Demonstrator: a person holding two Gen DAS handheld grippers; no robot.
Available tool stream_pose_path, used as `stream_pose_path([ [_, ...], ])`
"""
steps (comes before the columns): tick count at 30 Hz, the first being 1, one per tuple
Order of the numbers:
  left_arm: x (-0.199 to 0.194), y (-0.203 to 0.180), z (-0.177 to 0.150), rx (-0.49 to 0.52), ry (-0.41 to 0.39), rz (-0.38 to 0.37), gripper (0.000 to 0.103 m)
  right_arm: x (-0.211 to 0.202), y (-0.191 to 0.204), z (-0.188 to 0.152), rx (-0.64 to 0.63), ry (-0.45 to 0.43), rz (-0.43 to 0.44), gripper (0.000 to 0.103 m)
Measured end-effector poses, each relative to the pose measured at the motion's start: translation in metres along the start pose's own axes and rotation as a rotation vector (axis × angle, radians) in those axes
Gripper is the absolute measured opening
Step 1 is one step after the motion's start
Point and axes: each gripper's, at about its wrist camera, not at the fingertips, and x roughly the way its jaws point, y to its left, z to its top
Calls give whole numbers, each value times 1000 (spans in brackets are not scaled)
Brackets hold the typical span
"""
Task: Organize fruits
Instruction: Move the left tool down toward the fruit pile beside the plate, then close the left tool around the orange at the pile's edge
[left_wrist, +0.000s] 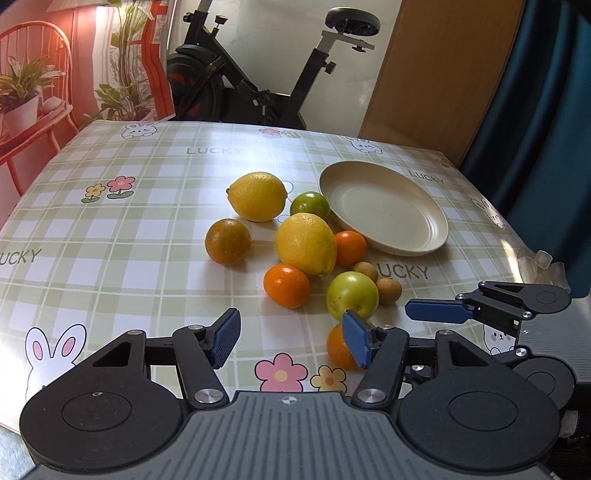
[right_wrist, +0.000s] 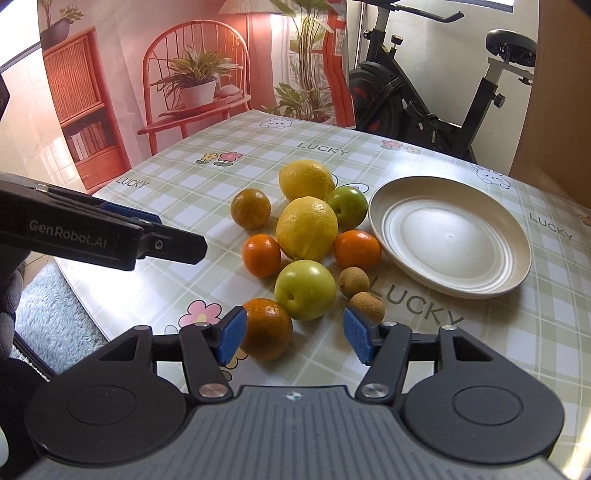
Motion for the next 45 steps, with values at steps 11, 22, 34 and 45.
stream_pose_path([
  [11,23,-8,-6,44,95,-137,58,14,1,-6,1,54,77,51],
  [22,49,-11,-4,50,168,-200,51,22,-3,-8,19,73,115,45],
  [34,36,-19,5,76,128,-206,41,12,2,-5,-4,44,94,41],
  [45,20,-42,39,135,36,-203,41,-12,-8,10,24,-76,29,41],
])
